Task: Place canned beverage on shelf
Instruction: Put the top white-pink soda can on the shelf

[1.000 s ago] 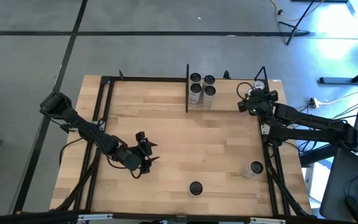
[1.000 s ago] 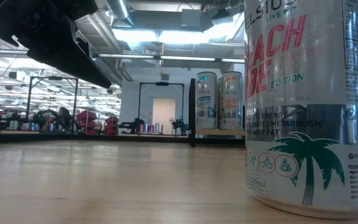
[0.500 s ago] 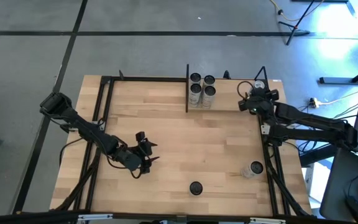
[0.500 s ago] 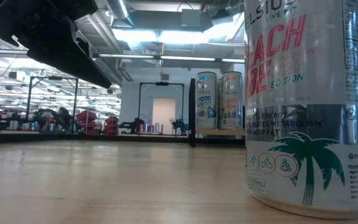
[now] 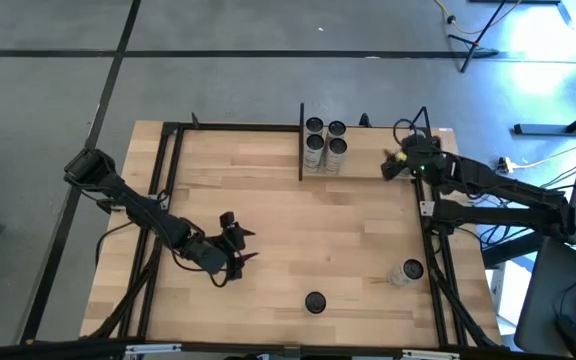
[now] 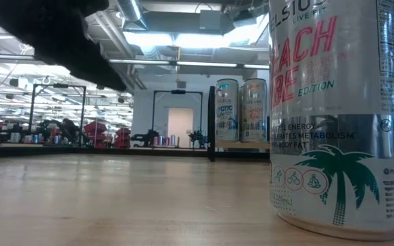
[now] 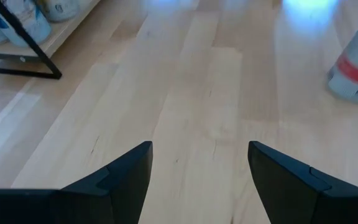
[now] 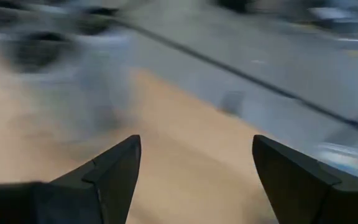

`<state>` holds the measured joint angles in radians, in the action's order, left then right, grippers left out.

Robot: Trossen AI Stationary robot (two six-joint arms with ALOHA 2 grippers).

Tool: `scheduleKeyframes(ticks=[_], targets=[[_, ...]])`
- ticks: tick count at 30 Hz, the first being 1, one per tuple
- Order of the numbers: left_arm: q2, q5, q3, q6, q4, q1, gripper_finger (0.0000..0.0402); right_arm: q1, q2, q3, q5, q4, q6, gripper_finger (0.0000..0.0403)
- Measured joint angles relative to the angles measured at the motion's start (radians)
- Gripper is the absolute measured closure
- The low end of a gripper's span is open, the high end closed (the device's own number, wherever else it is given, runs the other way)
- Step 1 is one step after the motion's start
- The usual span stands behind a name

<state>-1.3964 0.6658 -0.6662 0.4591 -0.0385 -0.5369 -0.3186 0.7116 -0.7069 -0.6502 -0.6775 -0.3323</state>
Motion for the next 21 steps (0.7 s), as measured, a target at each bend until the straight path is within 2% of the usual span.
scheduleKeyframes(ticks=[4,8,14,19,21], targets=[[0.000,0.006,0.000,-0.034,0.080,0.000,0.0144,0.109,0.020,-0.002,0.247,0.098,-0.001,0.0109],[-0.002,-0.026,0.000,-0.068,0.149,0.000,0.0144,0.303,0.055,0.000,0.355,0.212,-0.003,0.0109],[-0.077,-0.104,0.000,-0.175,0.322,0.000,0.0144,0.626,0.193,0.054,0.363,0.496,0.005,0.0109],[-0.142,-0.111,0.000,-0.308,0.480,0.002,0.0144,0.791,0.376,0.059,0.328,0.671,0.026,0.0109],[-0.162,-0.122,0.000,-0.317,0.530,0.005,0.0144,0.838,0.450,0.059,0.329,0.743,0.048,0.0109]])
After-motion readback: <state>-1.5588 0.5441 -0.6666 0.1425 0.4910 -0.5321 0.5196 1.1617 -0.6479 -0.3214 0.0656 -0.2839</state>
